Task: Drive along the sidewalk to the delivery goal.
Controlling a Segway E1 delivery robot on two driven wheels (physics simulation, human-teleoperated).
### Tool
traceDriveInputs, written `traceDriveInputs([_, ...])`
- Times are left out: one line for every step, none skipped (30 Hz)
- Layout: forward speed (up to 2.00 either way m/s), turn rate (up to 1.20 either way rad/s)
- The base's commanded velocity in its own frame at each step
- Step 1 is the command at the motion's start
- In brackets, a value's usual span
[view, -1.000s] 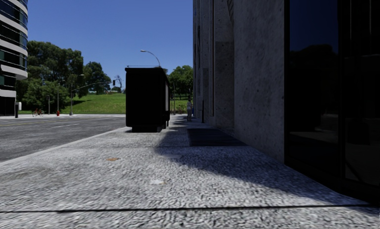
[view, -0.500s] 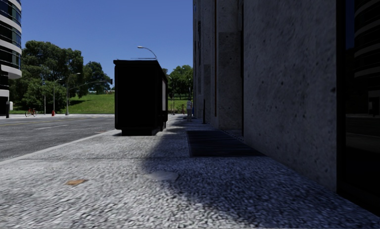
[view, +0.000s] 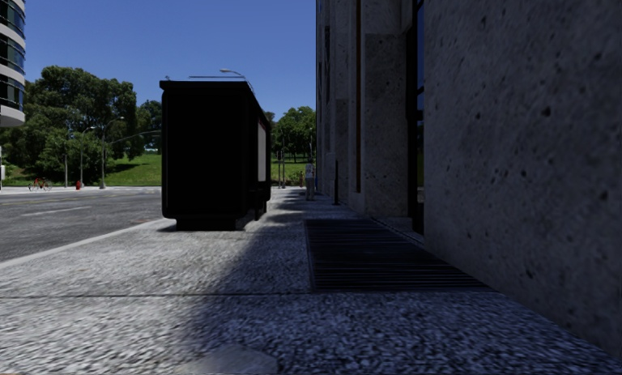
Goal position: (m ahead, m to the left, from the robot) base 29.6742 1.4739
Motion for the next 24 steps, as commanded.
traceDriveInputs([2.00, 0.00])
traceDriveInputs([2.00, 0.00])
traceDriveInputs([2.00, 0.00])
traceDriveInputs([2.00, 0.00])
traceDriveInputs([2.00, 0.00])
traceDriveInputs([2.00, 0.00])
traceDriveInputs([2.00, 0.00])
traceDriveInputs([2.00, 0.00])
traceDriveInputs([2.00, 0.00])
traceDriveInputs([2.00, 0.00])
traceDriveInputs([2.00, 0.00])
traceDriveInputs([2.00, 0.00])
traceDriveInputs([2.00, 0.00])
traceDriveInputs([2.00, 0.00])
traceDriveInputs([2.00, 0.00])
traceDriveInputs([2.00, 0.00])
traceDriveInputs([2.00, 0.00])
traceDriveInputs([2.00, 0.00])
traceDriveInputs([2.00, 0.00])
traceDriveInputs([2.00, 0.00])
traceDriveInputs([2.00, 0.00])
traceDriveInputs([2.00, 0.00])
traceDriveInputs([2.00, 0.00])
traceDriveInputs([2.00, 0.00])
